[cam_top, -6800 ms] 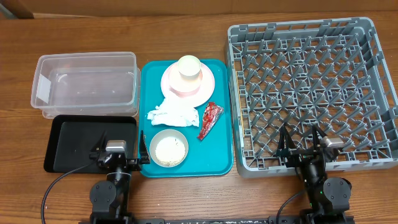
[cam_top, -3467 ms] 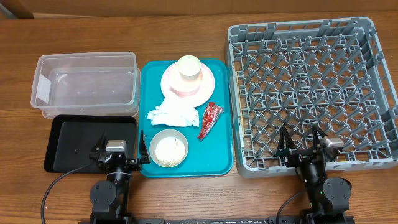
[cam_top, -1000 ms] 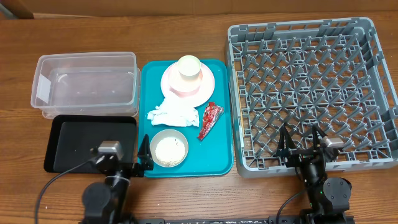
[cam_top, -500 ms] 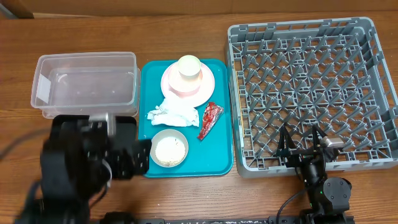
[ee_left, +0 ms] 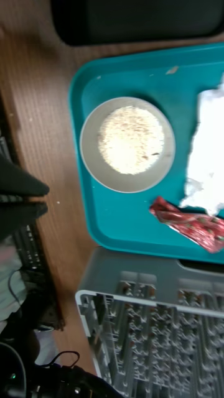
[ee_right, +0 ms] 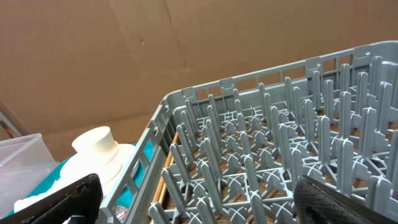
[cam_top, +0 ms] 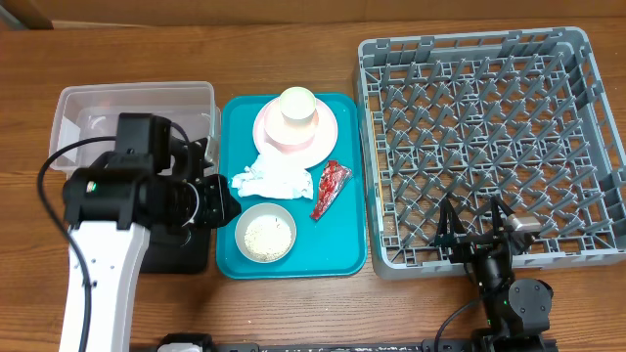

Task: Sort waste into correct bins and load items into the dishwasher
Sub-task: 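Move the left gripper to the grey rice bowl and grasp its rim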

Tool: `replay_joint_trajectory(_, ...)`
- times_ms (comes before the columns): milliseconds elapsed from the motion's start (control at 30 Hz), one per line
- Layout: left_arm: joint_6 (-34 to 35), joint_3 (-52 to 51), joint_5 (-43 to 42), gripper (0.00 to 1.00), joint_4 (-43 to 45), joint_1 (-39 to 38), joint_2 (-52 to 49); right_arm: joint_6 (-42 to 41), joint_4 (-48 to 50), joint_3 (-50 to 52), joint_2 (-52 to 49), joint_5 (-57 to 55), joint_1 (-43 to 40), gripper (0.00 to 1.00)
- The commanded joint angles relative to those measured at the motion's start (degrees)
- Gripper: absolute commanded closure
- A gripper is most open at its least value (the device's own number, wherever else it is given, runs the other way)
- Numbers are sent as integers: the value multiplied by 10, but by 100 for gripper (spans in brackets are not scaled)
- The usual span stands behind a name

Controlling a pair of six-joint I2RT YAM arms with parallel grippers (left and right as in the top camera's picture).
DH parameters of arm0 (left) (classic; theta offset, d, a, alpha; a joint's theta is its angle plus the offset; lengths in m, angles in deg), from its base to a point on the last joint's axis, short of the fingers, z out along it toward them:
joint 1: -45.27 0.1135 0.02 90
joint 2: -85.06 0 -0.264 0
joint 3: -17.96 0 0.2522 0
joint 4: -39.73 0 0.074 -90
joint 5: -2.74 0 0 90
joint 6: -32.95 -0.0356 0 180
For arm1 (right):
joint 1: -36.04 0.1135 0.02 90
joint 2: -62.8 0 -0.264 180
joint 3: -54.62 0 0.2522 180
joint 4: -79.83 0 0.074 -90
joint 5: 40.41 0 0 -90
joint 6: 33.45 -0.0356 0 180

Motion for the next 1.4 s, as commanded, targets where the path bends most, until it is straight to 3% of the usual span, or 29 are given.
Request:
replay_joint_trajectory(0,-13,9,-14,96,-12,-5,-25,-1,4,6,5,-3,-3,0)
replay_joint_trajectory(200,-3,0,45,96,-2,-54,-36,-1,4,6,5,-3,-3,0)
replay_joint_trajectory(367,66,-10,134,88,9,-118,-36,-1,4,6,5,-3,-3,0)
replay_joint_trajectory(600,102,-51,156,73,78,-228,-36,0,4,6,5,-3,-3,0)
replay_joint_trajectory(767,161,-90,196,72,124,-279,-37,-1,4,6,5,-3,-3,0)
replay_joint_trajectory(1367,194,-149,243,70,221,-346,-107,-1,4,6,5,-3,-3,0)
